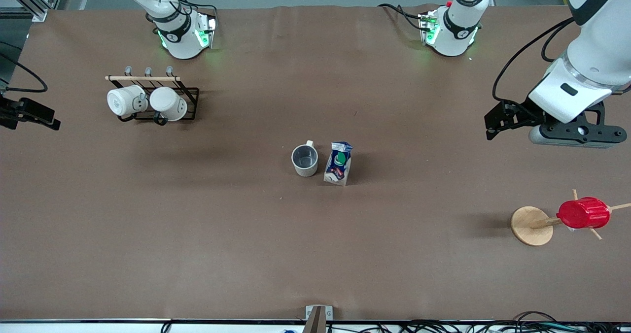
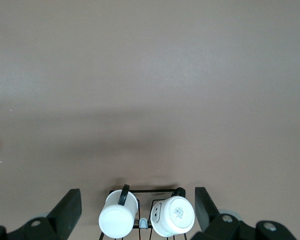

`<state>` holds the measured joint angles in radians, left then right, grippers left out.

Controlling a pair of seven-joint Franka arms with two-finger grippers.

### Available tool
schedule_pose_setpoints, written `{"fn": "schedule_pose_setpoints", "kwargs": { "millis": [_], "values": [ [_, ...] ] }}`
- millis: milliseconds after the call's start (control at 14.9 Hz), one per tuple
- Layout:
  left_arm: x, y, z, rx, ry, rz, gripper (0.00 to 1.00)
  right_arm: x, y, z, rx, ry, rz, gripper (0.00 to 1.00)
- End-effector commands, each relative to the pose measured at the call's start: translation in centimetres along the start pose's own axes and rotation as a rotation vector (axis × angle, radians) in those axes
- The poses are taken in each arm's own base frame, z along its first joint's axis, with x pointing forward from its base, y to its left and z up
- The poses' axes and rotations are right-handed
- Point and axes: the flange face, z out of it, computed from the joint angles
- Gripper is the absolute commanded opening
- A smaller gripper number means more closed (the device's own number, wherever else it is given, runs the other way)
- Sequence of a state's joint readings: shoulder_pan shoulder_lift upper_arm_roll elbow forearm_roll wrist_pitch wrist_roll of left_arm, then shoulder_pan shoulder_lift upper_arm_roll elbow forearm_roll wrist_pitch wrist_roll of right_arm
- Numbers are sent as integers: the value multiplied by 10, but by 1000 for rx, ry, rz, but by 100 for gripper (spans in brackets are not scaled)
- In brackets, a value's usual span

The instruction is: Place cup and milk on table

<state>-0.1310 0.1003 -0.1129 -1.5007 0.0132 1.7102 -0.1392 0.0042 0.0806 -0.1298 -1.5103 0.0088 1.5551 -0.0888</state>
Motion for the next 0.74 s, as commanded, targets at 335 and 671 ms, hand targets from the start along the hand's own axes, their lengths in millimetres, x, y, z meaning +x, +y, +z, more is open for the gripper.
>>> {"fn": "schedule_pose_setpoints", "kwargs": {
  "millis": [335, 671],
  "values": [
    [-14, -8, -5, 6, -6, -3, 100, -5, 2, 0, 16, -3, 17, 100],
    [-14, -9, -4, 6, -9, -12, 100, -5, 2, 0, 16, -3, 17, 100]
  ]
}}
